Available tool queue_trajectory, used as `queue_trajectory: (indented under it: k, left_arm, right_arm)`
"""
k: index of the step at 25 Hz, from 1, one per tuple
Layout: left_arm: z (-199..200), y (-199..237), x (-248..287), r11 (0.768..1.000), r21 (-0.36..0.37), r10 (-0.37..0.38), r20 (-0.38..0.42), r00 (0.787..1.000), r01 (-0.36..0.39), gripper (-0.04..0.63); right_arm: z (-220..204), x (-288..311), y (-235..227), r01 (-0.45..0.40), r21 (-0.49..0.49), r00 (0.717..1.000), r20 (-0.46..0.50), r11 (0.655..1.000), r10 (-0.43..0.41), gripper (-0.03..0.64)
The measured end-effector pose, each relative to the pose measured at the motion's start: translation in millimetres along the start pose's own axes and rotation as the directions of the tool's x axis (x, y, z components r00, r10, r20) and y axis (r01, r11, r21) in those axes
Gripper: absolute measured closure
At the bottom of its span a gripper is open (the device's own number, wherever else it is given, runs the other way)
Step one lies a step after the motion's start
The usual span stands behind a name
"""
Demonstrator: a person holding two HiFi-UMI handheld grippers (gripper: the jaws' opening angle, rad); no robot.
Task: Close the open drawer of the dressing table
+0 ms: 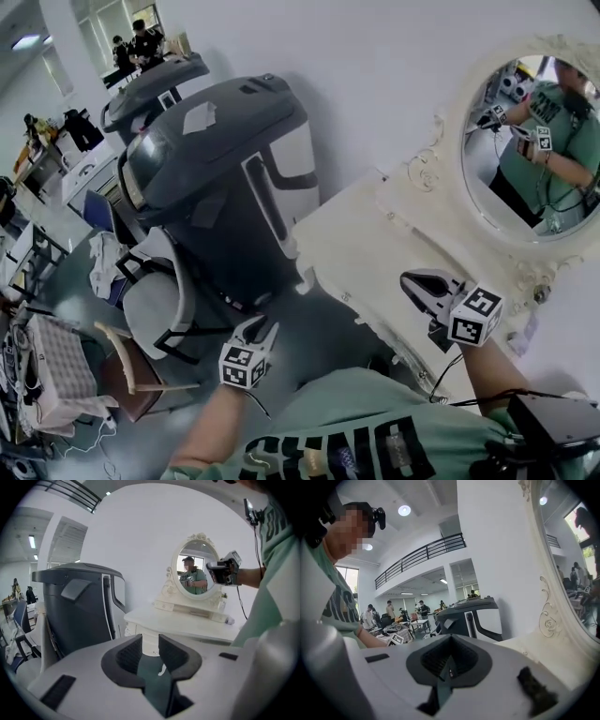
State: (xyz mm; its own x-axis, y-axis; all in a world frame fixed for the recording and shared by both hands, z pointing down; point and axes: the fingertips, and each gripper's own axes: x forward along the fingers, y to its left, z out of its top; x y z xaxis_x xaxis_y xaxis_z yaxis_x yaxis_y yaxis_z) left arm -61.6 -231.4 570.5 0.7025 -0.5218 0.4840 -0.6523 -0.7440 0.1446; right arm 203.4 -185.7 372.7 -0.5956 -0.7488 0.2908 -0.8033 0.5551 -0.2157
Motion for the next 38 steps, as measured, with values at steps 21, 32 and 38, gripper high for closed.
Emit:
queue_trajectory:
  k: [21, 32, 38]
  left_arm:
    - [162, -94, -6, 0.967, 0.115, -0.248, 0.239, 0.939, 0.226, 0.585]
    - [229, -227, 77, 0.892, 0.2, -0.447, 0.256, 0.857, 0.405, 0.586]
    - [255, -268, 115, 0.812, 0.27, -0.573, 0.193, 0.797, 0.518, 0.586]
  right_arm:
    - [37, -137, -11, 0.261, -0.005, 0.951, 0.171, 0.965, -0.256, 0.606]
    - [19, -233, -67, 0.368, -0.049, 0.917, 0.185, 0.928, -0.354, 0.606]
    - [-1, -256, -93, 0.447, 0.036, 0.877, 0.177, 0.894, -0.446, 0.606]
